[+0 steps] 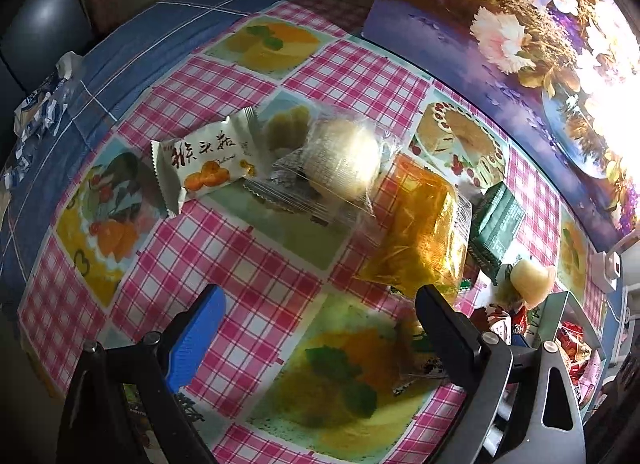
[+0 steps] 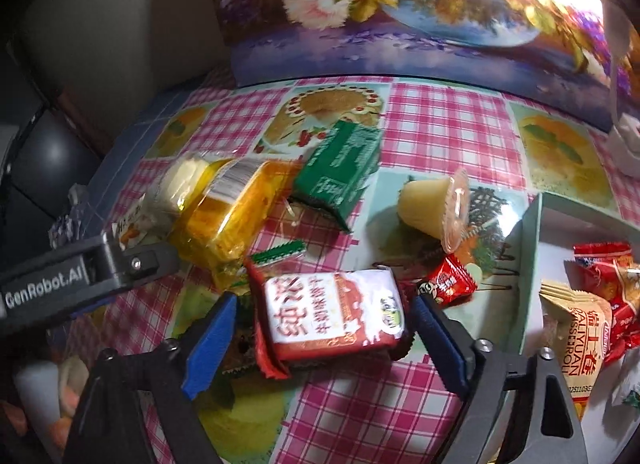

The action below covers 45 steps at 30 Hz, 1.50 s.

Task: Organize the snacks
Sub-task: 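Grip the red-white biscuit box with the right tool and lift it, then carry the biscuit box to the tray with the right tool while the left tool grips the green snack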

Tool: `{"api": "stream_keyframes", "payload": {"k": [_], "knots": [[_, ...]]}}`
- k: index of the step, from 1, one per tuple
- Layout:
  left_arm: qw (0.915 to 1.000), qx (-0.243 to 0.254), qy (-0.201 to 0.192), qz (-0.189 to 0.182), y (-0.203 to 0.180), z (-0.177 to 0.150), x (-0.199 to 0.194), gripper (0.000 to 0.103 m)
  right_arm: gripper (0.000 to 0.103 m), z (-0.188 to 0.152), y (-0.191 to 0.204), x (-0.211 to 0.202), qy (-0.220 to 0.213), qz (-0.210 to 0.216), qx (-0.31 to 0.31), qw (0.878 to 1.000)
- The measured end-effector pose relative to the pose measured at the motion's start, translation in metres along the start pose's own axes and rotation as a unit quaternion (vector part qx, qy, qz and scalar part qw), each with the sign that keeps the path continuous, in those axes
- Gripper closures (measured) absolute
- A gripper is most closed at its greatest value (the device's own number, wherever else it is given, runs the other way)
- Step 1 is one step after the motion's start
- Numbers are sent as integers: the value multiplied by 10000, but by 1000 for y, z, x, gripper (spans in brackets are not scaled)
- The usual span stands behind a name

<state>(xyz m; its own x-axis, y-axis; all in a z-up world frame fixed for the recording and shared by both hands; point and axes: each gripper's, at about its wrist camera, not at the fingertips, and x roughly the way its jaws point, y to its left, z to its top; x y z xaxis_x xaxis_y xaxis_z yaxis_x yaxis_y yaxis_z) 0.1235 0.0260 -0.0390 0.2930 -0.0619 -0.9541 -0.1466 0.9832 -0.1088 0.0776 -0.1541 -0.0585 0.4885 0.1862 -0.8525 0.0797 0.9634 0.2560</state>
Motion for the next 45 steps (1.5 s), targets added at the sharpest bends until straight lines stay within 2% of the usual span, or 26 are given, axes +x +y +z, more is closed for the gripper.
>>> {"api": "stream_keyframes", "payload": {"k": [4,10,18,25,36,41,43,45], "knots": [[10000,64,56,-37,-6,-3,2,7,25,1,-9,0,23,6,152,9999],[9995,211,141,-178,-17,-6,6,7,38,-3,-13,-5,-1,-8,200,9998],[9990,284,151,-307,-20,-6,7,7,39,-4,-21,-11,-24,35,310,9995],[9987,266,138,-405,-23,-6,0,7,39,0,-30,-40,-269,119,449,9986],[9970,561,296,-438,-44,-12,11,7,39,8,-64,-73,-552,-455,887,9935],[9946,853,424,-414,-64,-19,22,7,39,6,-80,-81,-582,-480,1146,9905],[9935,984,445,-361,-72,-23,26,12,39,5,-82,-81,-556,-469,1184,9903],[9923,1114,469,-276,-81,-27,31,28,39,5,-82,-80,-535,-449,1192,9904]]}}
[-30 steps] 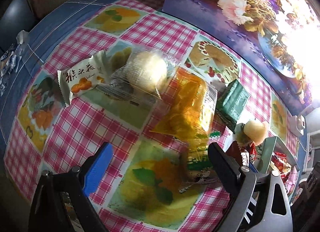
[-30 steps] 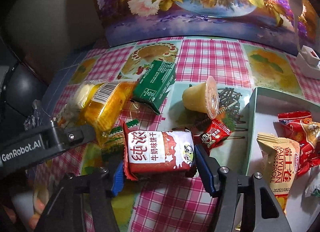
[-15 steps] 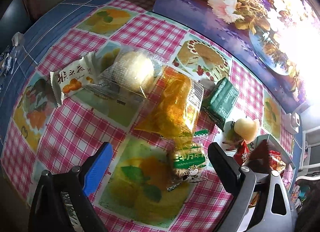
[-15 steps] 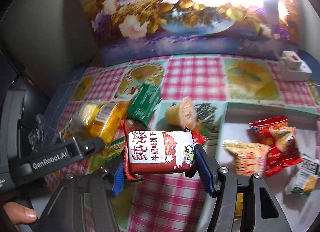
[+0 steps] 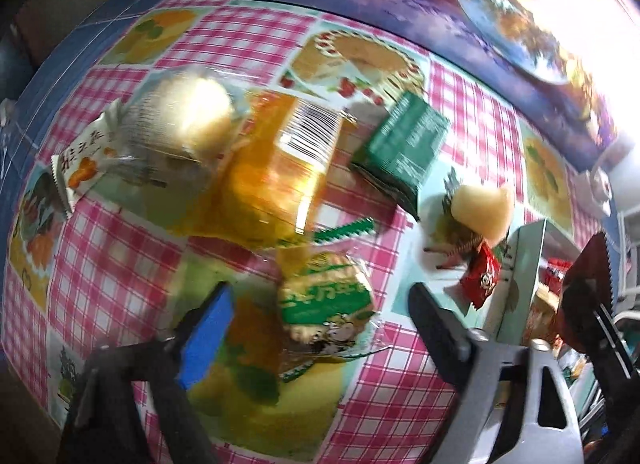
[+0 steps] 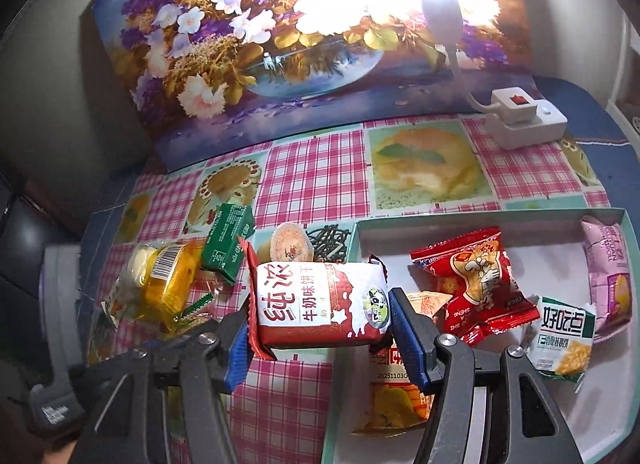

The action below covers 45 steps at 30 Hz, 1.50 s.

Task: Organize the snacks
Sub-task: 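Carry the biscuit box to the tray with the right tool while the left tool grips the green snack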

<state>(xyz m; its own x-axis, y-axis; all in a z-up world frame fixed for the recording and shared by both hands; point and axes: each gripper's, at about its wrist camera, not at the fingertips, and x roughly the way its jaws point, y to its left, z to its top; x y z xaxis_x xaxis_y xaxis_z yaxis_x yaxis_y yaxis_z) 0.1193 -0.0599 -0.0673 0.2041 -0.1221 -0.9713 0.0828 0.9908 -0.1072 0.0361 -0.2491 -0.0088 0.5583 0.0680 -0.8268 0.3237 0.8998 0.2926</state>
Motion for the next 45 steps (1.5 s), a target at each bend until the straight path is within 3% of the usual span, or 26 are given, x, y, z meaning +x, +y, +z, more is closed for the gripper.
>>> {"api": "stream_keyframes", "payload": {"k": [3,6,13,25,35,45], "knots": [[9998,143,46,132,-9,-2,6,46,39,1,1,2,15,23,5,10000],[9997,194,2,177,-14,-4,5,51,39,1,1,1,1,35,25,10000],[9990,376,-188,137,-33,-9,-16,51,39,2,-3,-4,-50,75,128,9999],[9934,835,-660,-418,-65,-37,-75,51,39,-5,-23,-39,-240,-128,453,9986],[9767,1738,-1110,-597,-108,-60,-114,51,39,-19,-71,-83,-565,-662,946,9917],[9519,2806,-935,-805,-176,-99,-116,51,39,-39,-147,-113,-579,-1926,1628,9660]]}}
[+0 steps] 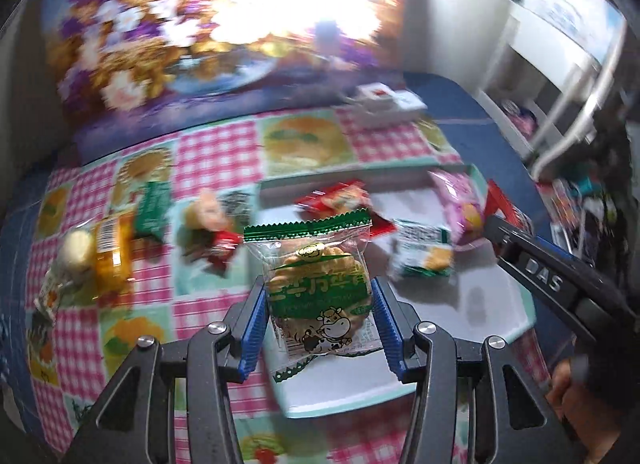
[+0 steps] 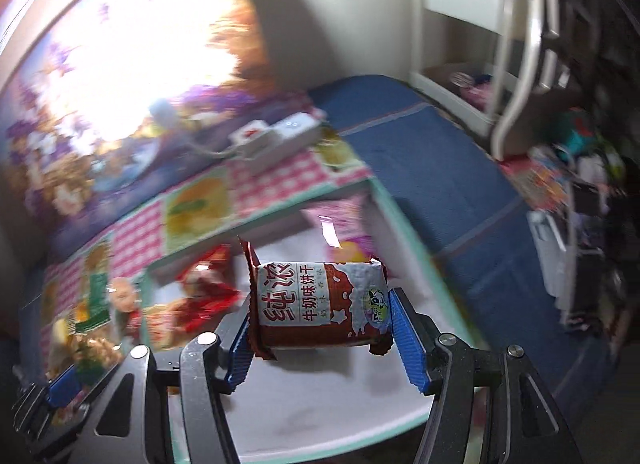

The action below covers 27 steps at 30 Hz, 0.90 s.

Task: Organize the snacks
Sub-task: 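Carry the biscuit box to the tray with the right tool while the left tool grips the green snack, then open the right tool over the biscuit box while the left tool releases the green snack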

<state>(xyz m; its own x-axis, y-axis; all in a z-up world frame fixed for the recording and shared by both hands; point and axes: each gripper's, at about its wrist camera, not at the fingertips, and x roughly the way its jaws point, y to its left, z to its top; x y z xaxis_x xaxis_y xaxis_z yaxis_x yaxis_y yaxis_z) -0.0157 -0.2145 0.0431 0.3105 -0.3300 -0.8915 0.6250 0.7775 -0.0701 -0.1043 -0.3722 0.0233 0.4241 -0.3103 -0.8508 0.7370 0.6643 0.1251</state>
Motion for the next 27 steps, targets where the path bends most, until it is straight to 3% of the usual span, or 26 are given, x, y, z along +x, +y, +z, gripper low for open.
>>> {"api": "stream_keyframes", "payload": {"k": [5,13,23,27], "knots": [[9986,387,362,-95,-30,-9,21,51,39,-4,-22,21,396,-181,174,9989],[9930,729,930,38,-52,-26,57,51,39,-21,-24,64,1132,-269,83,9932],[9913,842,1004,107,-56,-30,59,50,37,-23,-25,71,1212,-191,67,9924],[9921,802,951,131,-55,-27,55,39,37,-22,-24,68,1215,-173,88,9924]]}}
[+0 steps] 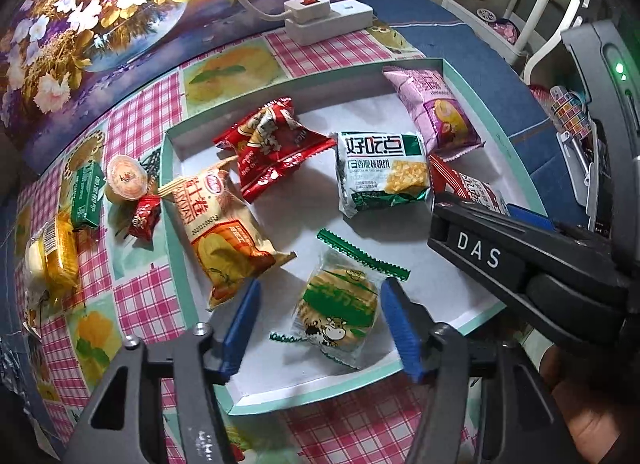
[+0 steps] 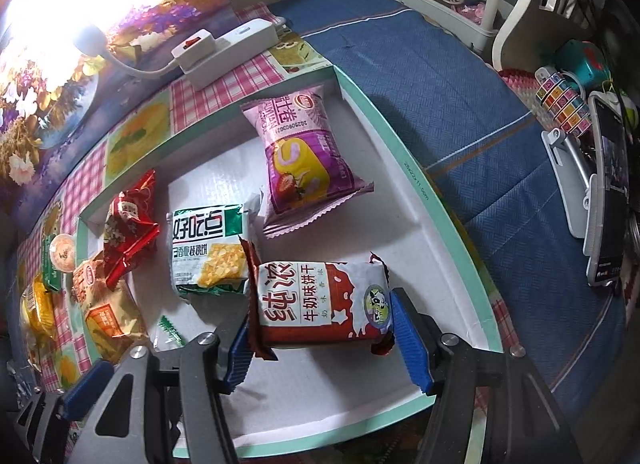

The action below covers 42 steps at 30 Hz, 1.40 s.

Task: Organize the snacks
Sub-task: 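Open the right tool over the biscuit box while the left tool releases the green snack, then move the right tool to the yellow pudding cup while the left tool reaches the yellow bread bag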

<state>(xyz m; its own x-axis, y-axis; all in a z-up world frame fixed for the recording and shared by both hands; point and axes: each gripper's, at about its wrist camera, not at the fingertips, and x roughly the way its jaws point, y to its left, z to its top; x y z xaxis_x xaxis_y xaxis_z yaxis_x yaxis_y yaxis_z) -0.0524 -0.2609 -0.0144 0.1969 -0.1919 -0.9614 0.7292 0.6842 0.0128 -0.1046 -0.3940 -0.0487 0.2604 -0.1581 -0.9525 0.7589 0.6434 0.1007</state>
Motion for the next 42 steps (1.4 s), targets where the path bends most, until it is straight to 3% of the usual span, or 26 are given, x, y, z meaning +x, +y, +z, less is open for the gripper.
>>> {"api": "stream_keyframes", "payload": {"k": [5,10,15,21,23,26,29,31,32,35,38,42], "knots": [[9999,-99,-76,37,7,2,-4,39,33,1,0,-6,-50,53,-12,10000],[9990,-354,-236,98,24,8,-8,38,23,3,4,-17,-264,126,-79,9995],[9953,-860,-392,214,54,6,-15,28,21,4,9,-27,-440,187,-137,9988],[9810,-1715,-607,680,114,-1,-27,28,14,0,31,-30,-483,205,-414,9978],[9726,-2075,-637,831,138,-7,-30,27,14,-2,46,-35,-556,294,-633,9960],[9591,-2533,-640,1086,167,-18,-32,16,14,-6,63,-42,-671,464,-869,9929],[9445,-2945,-759,1240,187,-28,-36,16,13,-11,83,-48,-792,624,-1094,9889],[9399,-3078,-830,1222,195,-32,-38,16,9,-15,96,-50,-824,759,-1271,9855],[9376,-3140,-851,1229,199,-34,-38,15,0,-16,100,-49,-824,784,-1327,9846],[9343,-3224,-850,1257,205,-36,-38,14,0,-20,108,-44,-808,827,-1444,9828],[9302,-3359,-833,1225,215,-41,-37,5,0,-22,110,-40,-742,840,-1457,9830],[9248,-3525,-819,1177,229,-46,-36,5,0,-22,112,-37,-703,802,-1444,9838]]}}
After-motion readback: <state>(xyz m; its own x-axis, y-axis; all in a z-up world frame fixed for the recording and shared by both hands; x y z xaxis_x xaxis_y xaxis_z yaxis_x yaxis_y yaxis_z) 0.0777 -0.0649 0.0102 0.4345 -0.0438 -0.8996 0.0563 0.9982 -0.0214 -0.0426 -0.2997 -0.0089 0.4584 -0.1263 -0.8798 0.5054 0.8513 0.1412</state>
